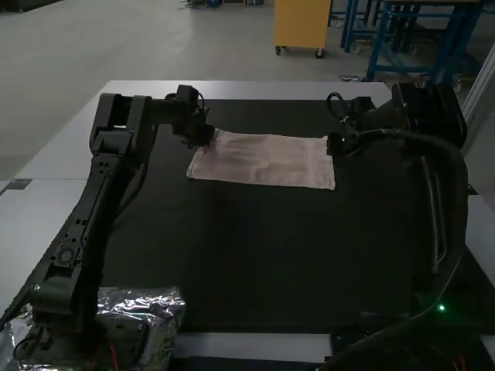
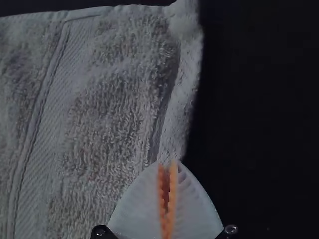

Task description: Fold the towel.

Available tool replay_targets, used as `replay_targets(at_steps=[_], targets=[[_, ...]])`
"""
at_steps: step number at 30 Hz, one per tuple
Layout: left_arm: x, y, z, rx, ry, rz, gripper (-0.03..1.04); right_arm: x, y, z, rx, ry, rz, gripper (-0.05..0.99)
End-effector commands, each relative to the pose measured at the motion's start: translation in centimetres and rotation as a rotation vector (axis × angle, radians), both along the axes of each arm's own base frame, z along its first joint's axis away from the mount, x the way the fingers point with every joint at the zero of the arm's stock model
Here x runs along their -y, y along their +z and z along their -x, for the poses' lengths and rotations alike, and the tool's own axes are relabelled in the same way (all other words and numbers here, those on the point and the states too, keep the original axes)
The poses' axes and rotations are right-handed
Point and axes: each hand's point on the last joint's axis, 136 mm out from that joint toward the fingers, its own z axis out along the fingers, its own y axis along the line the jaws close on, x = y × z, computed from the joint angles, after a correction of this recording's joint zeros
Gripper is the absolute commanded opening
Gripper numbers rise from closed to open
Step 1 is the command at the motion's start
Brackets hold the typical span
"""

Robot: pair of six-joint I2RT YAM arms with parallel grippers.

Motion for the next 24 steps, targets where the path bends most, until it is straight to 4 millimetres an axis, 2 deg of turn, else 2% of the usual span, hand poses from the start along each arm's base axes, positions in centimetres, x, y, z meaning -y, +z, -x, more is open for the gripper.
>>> replay_targets(at_steps=[1, 7, 11, 18, 24], targets=[[-0.4, -0.2, -0.1, -0.009, -0.003, 0.017, 0.02, -1.2, -0.7, 1.0, -0.047, 0.042, -0.049, -0.02], [0.1, 1.0, -0.1, 0.004, -0.022, 0.040, 0.02, -1.5, 1.2, 0.5, -0.014, 0.052, -0.059, -0.02], [0.6, 2.8, -0.2, 0.028, -0.038, 0.061, 0.02, -1.5, 3.3, -0.2, 0.027, 0.052, -0.062, -0.03], [0.7, 6.3, -0.4, 0.073, -0.046, 0.071, 0.02, -1.5, 5.9, -0.6, 0.067, 0.051, -0.065, -0.03], [0.3, 7.4, -0.2, 0.078, -0.041, 0.075, 0.02, -0.7, 7.7, -0.8, 0.097, 0.040, -0.065, -0.03]])
